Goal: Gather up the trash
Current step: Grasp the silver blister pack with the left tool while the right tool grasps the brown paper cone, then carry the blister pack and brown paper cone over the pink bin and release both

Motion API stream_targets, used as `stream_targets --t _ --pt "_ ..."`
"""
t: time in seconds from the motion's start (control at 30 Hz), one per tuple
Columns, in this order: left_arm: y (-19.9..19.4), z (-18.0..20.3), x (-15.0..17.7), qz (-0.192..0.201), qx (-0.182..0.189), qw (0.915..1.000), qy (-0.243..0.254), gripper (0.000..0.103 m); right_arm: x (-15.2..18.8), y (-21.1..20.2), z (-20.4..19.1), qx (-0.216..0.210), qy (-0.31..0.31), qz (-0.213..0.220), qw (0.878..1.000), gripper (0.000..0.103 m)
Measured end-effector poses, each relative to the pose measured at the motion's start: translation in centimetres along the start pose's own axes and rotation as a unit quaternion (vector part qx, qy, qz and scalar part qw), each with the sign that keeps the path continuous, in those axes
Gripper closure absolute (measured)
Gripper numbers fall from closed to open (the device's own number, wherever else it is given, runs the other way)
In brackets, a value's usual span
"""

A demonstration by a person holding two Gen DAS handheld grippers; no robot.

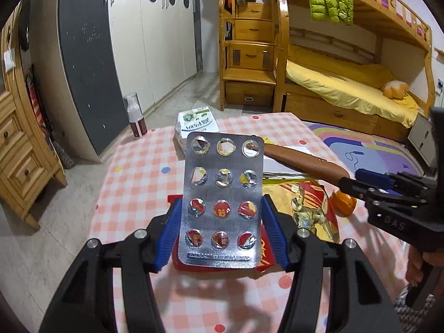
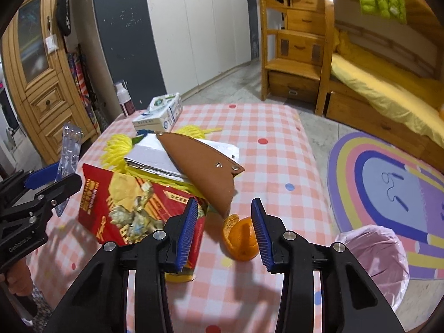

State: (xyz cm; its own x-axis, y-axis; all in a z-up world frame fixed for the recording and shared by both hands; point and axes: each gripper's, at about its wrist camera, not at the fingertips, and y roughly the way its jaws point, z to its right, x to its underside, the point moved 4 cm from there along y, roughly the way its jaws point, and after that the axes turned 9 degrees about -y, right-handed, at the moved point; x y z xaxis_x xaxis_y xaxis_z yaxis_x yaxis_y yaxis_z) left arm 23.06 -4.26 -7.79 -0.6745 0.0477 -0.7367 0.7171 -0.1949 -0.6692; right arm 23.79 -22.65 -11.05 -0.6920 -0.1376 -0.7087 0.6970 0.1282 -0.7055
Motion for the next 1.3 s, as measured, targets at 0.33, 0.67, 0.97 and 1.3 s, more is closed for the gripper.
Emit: stream_targets --t 0.33,0.67,0.97,1.3 --pt "-0.4 -0.5 0.6 -0.005 -0.005 0.9999 -0.012 0.047 -0.7 0.0 -1.5 -0.034 -0.02 0.014 0.999 0.098" --pt "-2.3 -0.1 1.7 0.013 0.016 0.9997 -0.016 0.047 -0.6 -5.9 -3.6 -0.001 -0.064 0.102 0.993 0.1" --pt "-3.1 5.1 0.8 0.026 0.068 0.9974 0.005 0.047 -0.6 -9.0 -1.2 0.012 -0.061 0.108 0.992 0.1" --pt "-2.7 14.4 3.5 0.013 0.117 0.9883 0.097 0.047 5.0 -13.3 5.2 0.059 0.023 0.113 0.992 0.1"
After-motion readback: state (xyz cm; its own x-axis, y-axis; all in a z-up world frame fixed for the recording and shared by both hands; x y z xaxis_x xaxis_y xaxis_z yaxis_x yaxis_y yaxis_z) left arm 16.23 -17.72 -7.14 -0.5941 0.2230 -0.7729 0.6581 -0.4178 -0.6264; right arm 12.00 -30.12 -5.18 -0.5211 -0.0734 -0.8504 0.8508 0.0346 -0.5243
